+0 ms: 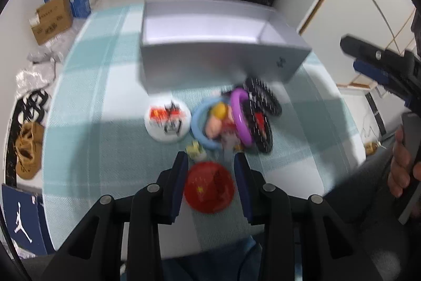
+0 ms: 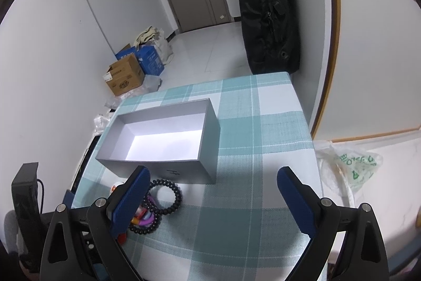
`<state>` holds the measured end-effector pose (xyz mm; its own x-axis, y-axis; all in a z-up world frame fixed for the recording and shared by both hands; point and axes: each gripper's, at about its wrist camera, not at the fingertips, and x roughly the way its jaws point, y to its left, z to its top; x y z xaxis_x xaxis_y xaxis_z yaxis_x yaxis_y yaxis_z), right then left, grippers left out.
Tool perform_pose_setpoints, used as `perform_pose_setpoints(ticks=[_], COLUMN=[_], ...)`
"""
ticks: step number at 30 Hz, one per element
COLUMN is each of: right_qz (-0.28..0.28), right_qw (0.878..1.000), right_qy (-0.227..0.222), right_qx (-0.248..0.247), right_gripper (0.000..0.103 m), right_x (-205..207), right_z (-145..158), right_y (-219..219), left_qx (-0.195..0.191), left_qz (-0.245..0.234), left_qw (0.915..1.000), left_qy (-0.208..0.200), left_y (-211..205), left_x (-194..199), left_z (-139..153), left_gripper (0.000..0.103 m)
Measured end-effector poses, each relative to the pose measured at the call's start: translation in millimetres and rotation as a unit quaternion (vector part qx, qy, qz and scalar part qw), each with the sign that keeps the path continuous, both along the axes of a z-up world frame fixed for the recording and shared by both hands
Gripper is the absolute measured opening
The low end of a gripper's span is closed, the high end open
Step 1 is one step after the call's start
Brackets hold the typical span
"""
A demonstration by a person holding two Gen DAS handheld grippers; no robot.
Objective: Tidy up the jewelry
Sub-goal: 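Reach the left gripper down to the red round badge and grasp it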
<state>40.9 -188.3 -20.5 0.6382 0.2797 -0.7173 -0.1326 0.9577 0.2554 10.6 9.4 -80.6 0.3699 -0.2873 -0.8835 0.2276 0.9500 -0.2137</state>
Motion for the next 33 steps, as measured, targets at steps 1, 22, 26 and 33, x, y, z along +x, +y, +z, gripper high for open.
perform_pose_setpoints(ticks=[1,22,26,33], right_qz=[0.0,0.002,0.001,0.026], right_qw=[1.0,1.0,1.0,0.999], right_qy=[0.0,0.001,0.006,0.034], right_qx=[0.0,-0.002,-0.003,0.007], right_gripper=[0.098,0.098,0.098,0.098], right_x=[0.1,-2.7,-2.7,-1.8], right_z=[0.0,0.0,-2.4,-13.9], right_y=[0.0,1.7,0.8,7.9], left_qx=[0.003,0.089,0.087,0.027], left_qz=[-0.001,-0.058,-0.06,-0.022], left_qw=[1.0,0.994,0.9941,0.9993], left_qy=[0.005,-0.026,-0.023,-0.015], left_y=[0.7,-15.3,-18.6,3.2], left_x=[-2.4,-19.6,-19.7,-8.3], left_z=[-2.2,-2.9,-2.4,10.7], left_gripper=[0.031,0.038,0.038,0.037])
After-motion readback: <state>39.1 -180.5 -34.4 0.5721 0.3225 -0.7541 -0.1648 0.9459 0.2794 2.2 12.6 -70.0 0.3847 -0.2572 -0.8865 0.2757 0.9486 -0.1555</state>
